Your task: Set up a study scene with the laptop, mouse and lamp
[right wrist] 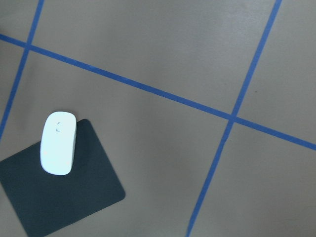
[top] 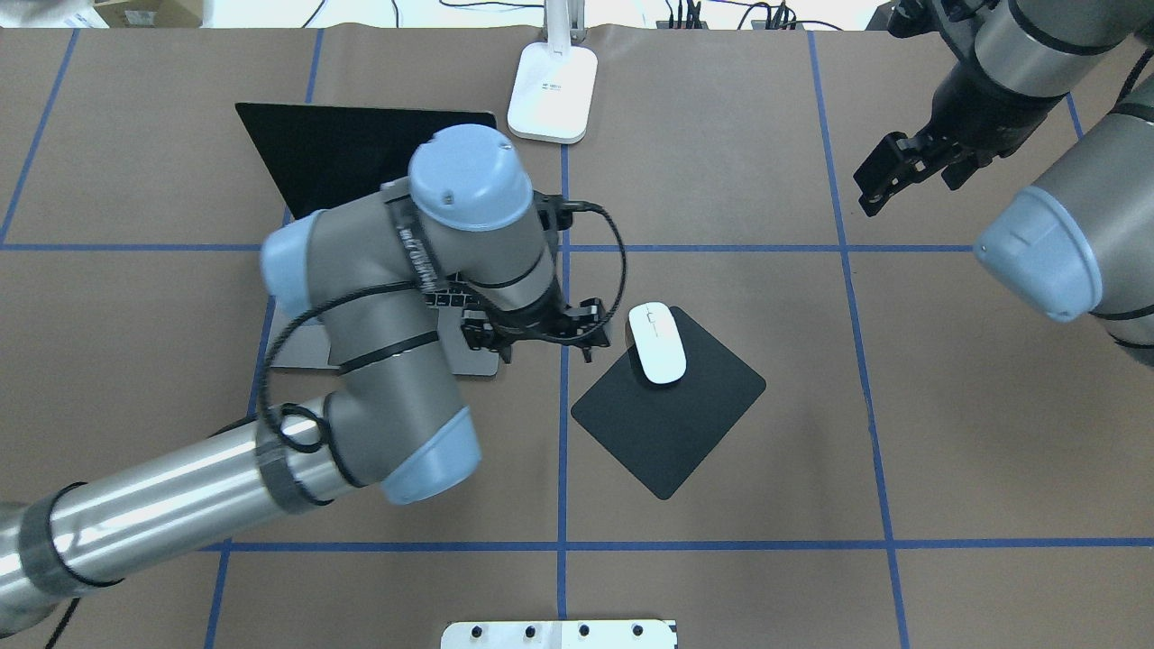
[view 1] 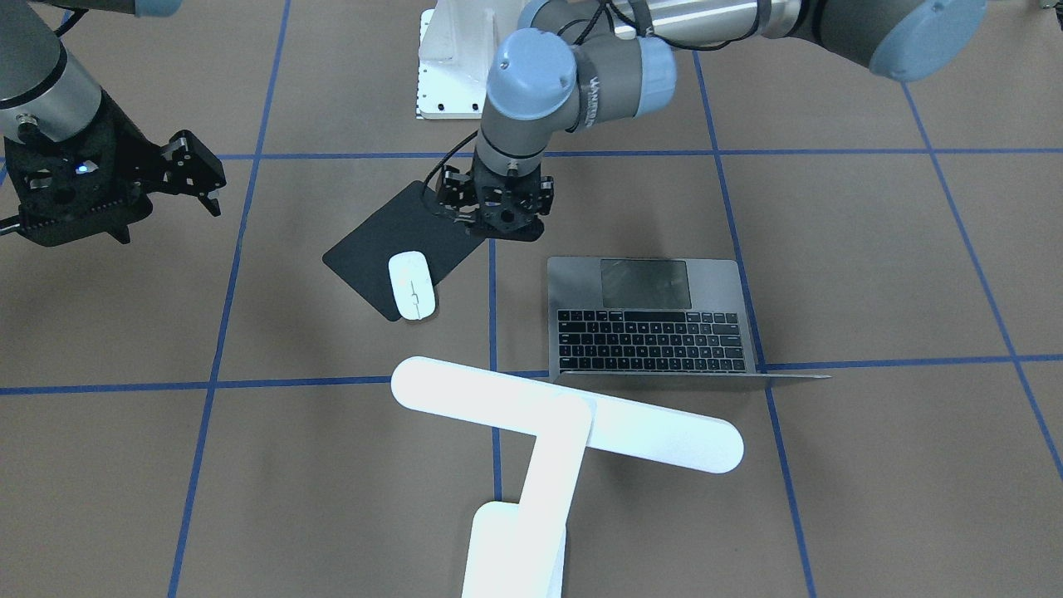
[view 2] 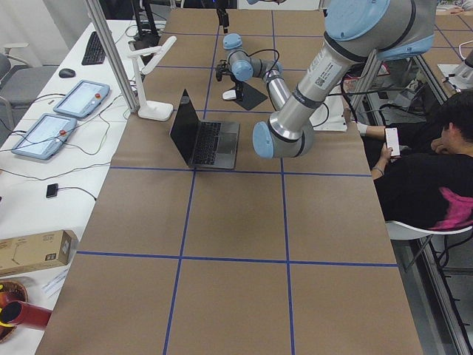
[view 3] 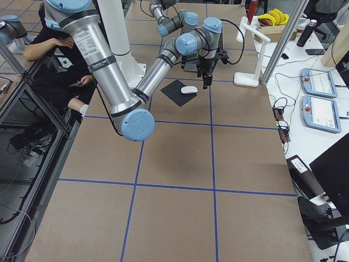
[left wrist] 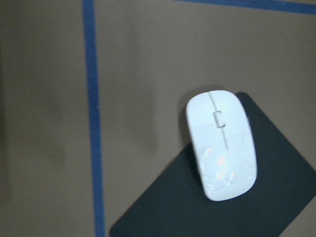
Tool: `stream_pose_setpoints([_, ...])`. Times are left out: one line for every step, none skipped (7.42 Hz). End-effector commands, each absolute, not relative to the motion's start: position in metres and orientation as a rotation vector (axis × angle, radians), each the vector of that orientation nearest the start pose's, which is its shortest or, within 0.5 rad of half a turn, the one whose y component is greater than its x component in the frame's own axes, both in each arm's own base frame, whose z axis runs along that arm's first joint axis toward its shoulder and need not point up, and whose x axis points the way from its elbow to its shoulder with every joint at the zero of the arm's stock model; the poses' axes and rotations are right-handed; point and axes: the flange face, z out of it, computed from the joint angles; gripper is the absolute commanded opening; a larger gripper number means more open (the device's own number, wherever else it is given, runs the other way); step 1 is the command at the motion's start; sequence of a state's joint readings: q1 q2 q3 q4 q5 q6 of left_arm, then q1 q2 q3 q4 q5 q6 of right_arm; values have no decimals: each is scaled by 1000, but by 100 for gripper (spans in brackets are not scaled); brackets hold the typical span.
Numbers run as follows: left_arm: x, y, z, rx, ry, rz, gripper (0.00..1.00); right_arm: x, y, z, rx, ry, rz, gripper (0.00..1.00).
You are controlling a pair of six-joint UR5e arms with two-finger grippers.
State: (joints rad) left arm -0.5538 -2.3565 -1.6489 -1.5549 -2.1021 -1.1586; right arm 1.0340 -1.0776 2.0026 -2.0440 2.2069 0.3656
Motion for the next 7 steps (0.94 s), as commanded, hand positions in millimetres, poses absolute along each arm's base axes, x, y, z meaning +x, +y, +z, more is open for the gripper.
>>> stream_pose_setpoints([456,-421,192,5,942,129,100,-198,-549,267,148,-714,-249,100])
stream_pose_setpoints([425,-427,213,41,930,147,100,-178,-562,285,153,-708,-201,100])
stream_pose_setpoints([392,-437,228,84,918,163,100,-159,-574,312,118,-696,-157,100])
stream_pose_setpoints([364,-451,246,48,928,141,100,-156,-574,314,114,-695,-149,100])
stream_pose_setpoints([328,-469,260,16,954,130,100,-156,-574,317,108,-695,-146,100])
stream_pose_setpoints([288,-478,308,18,932,155,100,-155,-574,320,103,-693,-144,100])
stream_pose_setpoints([243,-487,350,61,889,207,100,-155,-572,327,88,-694,-140,100])
